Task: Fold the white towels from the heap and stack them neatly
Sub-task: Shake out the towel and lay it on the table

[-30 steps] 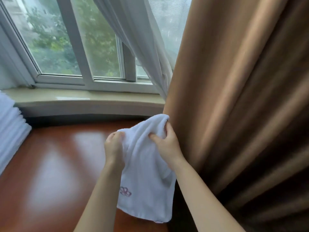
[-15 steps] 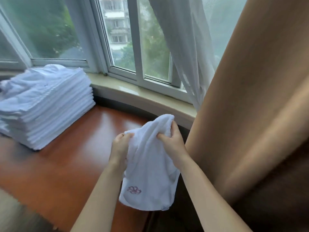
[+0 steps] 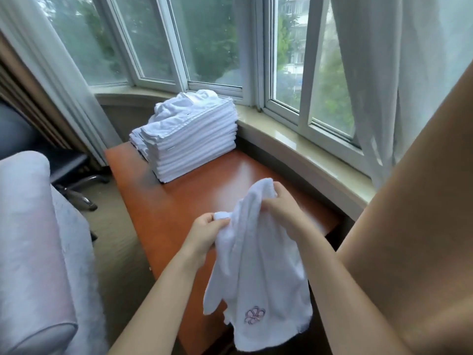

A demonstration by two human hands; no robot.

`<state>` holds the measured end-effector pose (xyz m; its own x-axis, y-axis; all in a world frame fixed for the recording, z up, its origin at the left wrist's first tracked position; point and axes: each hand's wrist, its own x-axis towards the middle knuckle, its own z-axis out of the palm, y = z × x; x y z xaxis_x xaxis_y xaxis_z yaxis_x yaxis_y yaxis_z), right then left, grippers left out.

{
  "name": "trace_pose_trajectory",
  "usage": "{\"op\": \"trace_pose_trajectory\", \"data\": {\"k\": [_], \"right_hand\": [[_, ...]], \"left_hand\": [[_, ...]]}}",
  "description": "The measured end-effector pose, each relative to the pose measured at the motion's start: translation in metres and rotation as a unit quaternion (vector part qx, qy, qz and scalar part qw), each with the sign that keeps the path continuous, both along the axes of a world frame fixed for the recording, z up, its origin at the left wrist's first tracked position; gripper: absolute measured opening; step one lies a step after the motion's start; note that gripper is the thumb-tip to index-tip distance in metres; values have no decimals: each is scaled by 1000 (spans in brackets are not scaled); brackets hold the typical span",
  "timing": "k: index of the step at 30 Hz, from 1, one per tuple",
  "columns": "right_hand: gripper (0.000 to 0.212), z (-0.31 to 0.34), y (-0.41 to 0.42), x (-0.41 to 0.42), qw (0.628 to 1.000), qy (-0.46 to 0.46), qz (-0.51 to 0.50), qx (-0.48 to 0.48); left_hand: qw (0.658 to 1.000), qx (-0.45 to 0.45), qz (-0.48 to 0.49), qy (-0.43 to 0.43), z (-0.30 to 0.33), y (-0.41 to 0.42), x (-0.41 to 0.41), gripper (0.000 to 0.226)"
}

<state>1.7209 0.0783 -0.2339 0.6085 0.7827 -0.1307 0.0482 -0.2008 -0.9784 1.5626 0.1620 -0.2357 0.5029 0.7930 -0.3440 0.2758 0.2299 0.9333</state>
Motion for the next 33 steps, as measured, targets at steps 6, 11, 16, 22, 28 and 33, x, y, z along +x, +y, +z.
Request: {"op": "trace_pose_trajectory", "data": {"k": [6,11,16,22,28,33], "right_hand": [[23,77,107,28,996,-41,-14,78],[43,42,186,56,992,-69,-94,-46],[68,-103,192,32,958,45,-117,-260],[71,-190,178,-5,907,-72,-54,-411],[72,-194,178,-9,899,-140,-17,-415],[53,-178,161,-14,950,-28,-64,-304]], "left_hand": [[981,63,72,-169,61,105,13,8],[993,88,75,24,11,207,28,27],[972,-16,-5,233,-112,238,8,63],[964,9,-39,262,-185,243,-3,38],[951,-23,15,307,-192,232,10,41],[954,-94,156,238,-175,216,2,30]]}}
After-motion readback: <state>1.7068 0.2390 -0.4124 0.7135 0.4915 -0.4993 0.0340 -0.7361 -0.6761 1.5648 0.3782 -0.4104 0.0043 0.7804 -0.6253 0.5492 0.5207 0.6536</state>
